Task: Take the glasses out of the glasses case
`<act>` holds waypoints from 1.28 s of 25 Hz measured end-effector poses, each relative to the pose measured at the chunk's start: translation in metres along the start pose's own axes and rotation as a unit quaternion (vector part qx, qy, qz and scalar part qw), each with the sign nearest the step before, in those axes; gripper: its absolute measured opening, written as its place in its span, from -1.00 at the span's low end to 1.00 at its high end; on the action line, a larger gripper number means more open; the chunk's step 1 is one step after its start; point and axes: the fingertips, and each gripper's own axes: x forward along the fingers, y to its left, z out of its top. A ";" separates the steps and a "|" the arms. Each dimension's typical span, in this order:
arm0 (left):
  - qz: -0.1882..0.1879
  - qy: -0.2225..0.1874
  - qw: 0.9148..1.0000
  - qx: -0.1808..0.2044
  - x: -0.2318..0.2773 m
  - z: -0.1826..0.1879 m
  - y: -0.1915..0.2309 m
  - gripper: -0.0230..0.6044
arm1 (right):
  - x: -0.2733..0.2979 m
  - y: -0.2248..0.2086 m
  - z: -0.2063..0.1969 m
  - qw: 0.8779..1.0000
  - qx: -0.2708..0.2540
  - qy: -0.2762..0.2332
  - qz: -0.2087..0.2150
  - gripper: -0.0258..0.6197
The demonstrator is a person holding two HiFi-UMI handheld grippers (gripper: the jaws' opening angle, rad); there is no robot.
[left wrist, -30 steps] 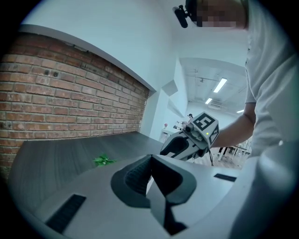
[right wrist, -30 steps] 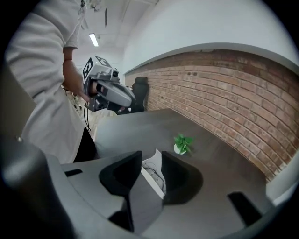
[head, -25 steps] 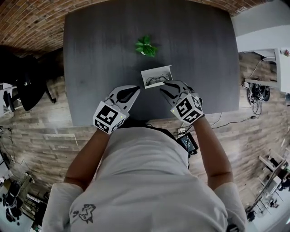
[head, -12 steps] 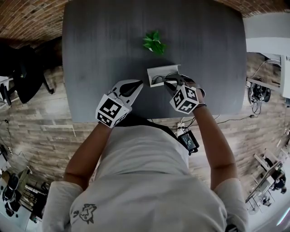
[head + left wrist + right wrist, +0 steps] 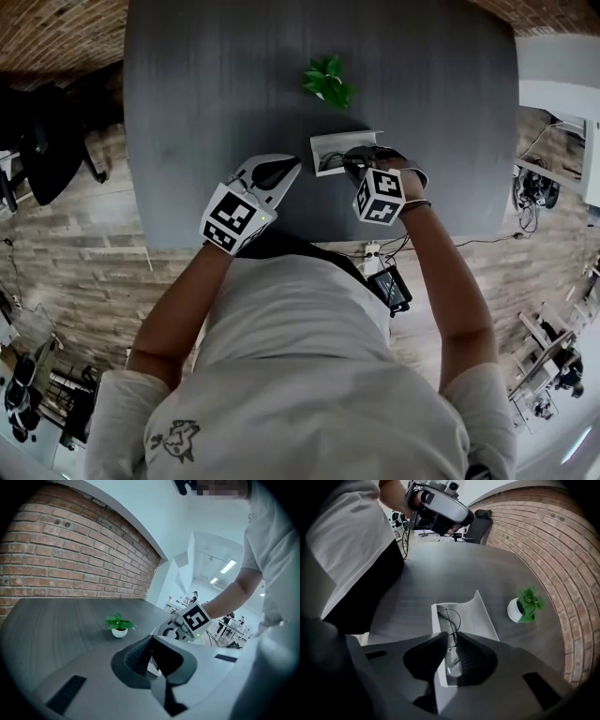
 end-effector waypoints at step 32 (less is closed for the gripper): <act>0.005 0.003 1.000 -0.004 -0.005 -0.007 0.000 -0.89 | -0.012 -0.008 0.005 0.998 -0.060 0.014 -0.017 -0.88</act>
